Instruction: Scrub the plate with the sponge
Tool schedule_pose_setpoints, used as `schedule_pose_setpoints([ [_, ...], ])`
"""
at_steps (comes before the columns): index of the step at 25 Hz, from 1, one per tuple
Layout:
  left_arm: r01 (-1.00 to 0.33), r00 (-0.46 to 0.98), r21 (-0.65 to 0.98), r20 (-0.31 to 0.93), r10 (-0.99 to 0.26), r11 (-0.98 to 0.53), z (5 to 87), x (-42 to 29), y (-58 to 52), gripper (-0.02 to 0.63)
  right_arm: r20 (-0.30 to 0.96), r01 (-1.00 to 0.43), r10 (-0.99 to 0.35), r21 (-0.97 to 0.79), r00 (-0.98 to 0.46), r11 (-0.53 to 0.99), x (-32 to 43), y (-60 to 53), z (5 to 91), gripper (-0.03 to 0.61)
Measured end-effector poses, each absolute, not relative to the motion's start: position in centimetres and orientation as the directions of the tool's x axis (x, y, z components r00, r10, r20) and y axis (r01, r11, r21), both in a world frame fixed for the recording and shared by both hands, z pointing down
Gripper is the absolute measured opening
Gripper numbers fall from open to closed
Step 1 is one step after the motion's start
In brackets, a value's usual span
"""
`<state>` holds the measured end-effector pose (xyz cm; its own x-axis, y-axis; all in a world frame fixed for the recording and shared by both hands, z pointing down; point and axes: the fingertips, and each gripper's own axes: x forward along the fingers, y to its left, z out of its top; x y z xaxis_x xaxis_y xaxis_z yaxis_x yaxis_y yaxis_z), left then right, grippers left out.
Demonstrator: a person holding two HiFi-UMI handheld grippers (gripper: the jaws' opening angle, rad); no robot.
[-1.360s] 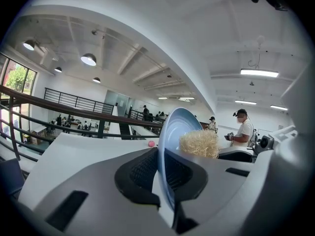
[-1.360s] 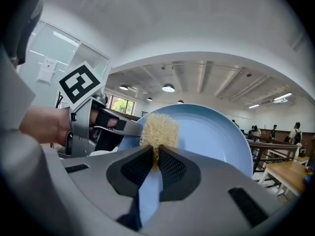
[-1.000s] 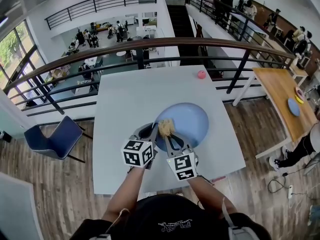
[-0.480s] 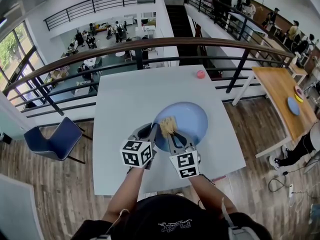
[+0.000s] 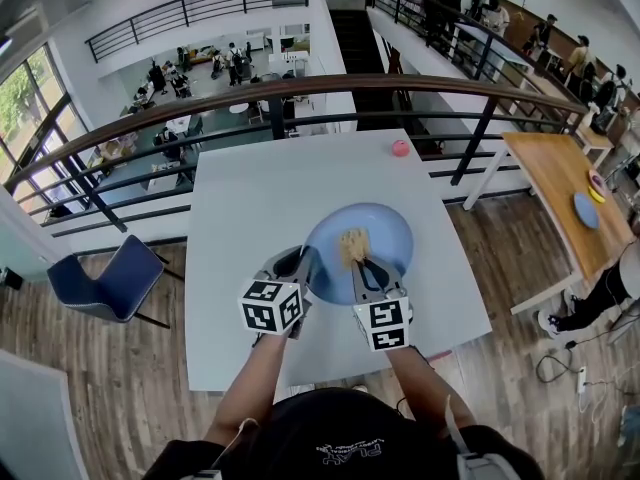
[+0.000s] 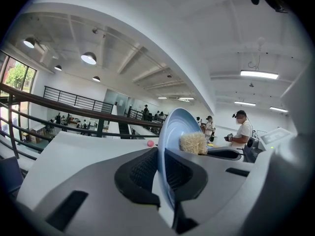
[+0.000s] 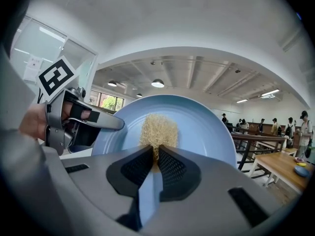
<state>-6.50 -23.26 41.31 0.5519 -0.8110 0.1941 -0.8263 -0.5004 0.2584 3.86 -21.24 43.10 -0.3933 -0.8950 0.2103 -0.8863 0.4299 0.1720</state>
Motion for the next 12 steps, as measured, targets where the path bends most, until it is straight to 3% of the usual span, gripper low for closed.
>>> schedule_pose_setpoints([
  [12,-0.825,0.551,0.26,0.176,-0.816,-0.501,41.0,-6.7,-23.4,0.028,0.204,-0.929,-0.939,0.191,-0.278,0.316,9.7,-23.0,43.2,0.044],
])
